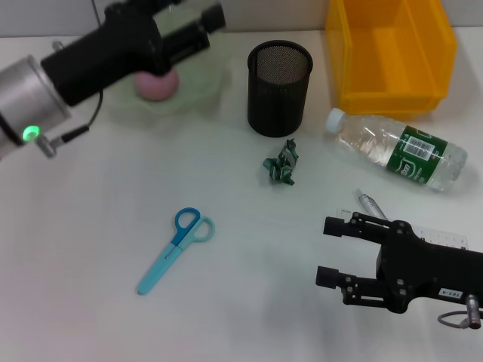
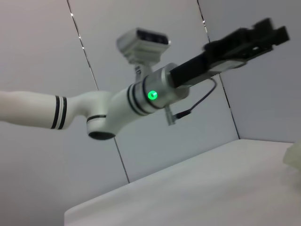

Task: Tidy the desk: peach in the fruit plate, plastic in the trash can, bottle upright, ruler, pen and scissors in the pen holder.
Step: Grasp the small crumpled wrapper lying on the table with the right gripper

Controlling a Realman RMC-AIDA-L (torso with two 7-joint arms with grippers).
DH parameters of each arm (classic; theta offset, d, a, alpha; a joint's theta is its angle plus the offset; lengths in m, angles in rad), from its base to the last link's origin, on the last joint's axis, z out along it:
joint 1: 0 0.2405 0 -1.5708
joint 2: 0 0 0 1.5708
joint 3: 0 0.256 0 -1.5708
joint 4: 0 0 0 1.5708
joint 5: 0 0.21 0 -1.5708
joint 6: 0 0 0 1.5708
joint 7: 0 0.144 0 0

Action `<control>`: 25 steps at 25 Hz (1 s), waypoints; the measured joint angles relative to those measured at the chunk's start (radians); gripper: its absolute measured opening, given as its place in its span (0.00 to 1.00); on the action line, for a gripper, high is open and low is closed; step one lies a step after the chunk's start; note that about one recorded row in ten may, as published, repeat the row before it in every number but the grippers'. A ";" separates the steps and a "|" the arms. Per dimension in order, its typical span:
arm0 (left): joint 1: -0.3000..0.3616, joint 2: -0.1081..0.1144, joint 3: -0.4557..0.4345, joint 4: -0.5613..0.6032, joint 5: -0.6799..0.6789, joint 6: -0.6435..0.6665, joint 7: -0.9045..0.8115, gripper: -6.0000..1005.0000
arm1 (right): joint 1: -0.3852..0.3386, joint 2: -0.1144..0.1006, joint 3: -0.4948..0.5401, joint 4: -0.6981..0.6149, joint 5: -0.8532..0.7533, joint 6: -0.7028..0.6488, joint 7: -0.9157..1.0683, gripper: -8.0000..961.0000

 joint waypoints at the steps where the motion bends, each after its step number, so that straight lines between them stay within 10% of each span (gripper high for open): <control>1: 0.002 0.003 0.001 -0.018 0.011 0.047 0.022 0.75 | -0.001 0.000 0.000 0.000 0.000 0.000 0.000 0.82; 16: 0.069 -0.001 0.011 -0.025 0.414 0.268 0.166 0.73 | -0.007 0.000 0.000 0.000 0.002 -0.005 0.000 0.81; 25: 0.088 0.005 0.003 -0.026 0.426 0.279 0.163 0.73 | -0.016 -0.002 0.010 0.000 0.017 -0.041 -0.007 0.81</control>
